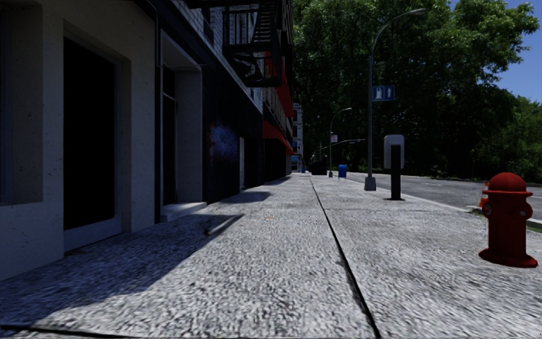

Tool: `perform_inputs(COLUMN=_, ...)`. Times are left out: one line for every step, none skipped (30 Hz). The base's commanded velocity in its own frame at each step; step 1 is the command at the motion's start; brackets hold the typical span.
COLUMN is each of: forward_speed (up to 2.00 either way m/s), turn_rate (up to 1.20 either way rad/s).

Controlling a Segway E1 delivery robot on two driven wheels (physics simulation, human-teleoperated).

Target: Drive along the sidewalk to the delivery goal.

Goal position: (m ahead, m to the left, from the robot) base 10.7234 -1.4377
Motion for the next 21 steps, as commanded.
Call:
perform_inputs(forward_speed=2.0, turn_rate=0.0)
perform_inputs(forward_speed=2.0, turn_rate=0.0)
perform_inputs(forward_speed=2.0, turn_rate=0.0)
perform_inputs(forward_speed=2.0, turn_rate=0.0)
perform_inputs(forward_speed=2.0, turn_rate=-0.01)
perform_inputs(forward_speed=2.0, turn_rate=-0.05)
perform_inputs(forward_speed=2.0, turn_rate=-0.08)
perform_inputs(forward_speed=2.0, turn_rate=-0.08)
perform_inputs(forward_speed=2.0, turn_rate=-0.16)
perform_inputs(forward_speed=2.0, turn_rate=-0.2)
perform_inputs(forward_speed=2.0, turn_rate=-0.25)
perform_inputs(forward_speed=2.0, turn_rate=-0.36)
perform_inputs(forward_speed=2.0, turn_rate=-0.36)
perform_inputs(forward_speed=2.0, turn_rate=-0.41)
perform_inputs(forward_speed=2.0, turn_rate=-0.42)
perform_inputs(forward_speed=2.0, turn_rate=-0.42)
perform_inputs(forward_speed=2.0, turn_rate=-0.42)
perform_inputs(forward_speed=2.0, turn_rate=-0.47)
perform_inputs(forward_speed=2.0, turn_rate=-0.54)
perform_inputs(forward_speed=2.0, turn_rate=-0.55)
perform_inputs(forward_speed=2.0, turn_rate=-0.48)
